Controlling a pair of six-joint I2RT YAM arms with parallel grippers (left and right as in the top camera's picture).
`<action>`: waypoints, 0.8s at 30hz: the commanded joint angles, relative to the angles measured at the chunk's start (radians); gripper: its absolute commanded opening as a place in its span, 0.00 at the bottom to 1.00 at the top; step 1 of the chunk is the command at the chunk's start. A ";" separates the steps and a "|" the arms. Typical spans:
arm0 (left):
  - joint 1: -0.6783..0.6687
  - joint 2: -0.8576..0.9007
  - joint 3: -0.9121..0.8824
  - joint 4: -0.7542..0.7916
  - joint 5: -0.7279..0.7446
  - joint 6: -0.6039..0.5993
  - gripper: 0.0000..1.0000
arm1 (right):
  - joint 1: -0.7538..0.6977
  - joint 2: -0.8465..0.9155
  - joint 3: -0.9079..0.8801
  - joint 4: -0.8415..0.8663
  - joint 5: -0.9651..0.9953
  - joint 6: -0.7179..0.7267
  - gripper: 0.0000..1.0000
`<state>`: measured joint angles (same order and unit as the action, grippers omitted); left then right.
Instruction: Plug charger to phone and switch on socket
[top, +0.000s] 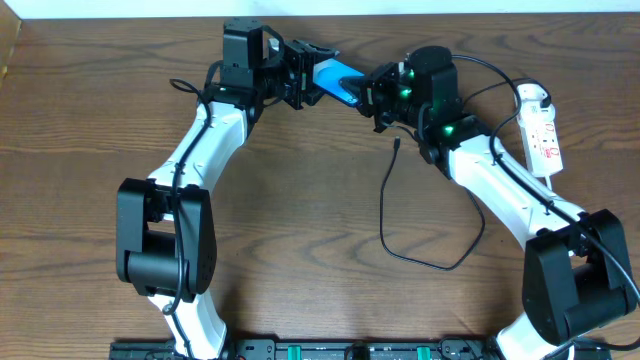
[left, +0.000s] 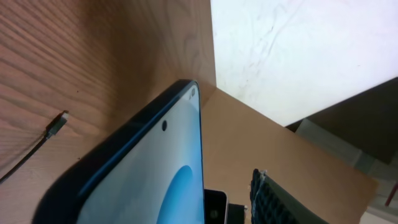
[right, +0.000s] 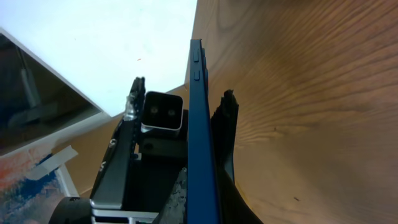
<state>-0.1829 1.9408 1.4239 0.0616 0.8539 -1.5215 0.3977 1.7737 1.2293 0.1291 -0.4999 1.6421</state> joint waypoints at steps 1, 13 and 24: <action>0.004 -0.020 0.025 0.024 -0.003 -0.003 0.49 | 0.042 -0.004 0.018 0.013 -0.082 0.025 0.01; 0.004 -0.020 0.025 0.024 -0.003 -0.003 0.34 | 0.048 -0.004 0.018 0.024 -0.090 0.067 0.02; 0.004 -0.020 0.025 0.024 -0.010 -0.003 0.09 | 0.048 -0.004 0.018 0.024 -0.091 0.074 0.02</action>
<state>-0.1776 1.9408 1.4239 0.0689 0.8536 -1.5375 0.4126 1.7737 1.2373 0.1658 -0.4870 1.7439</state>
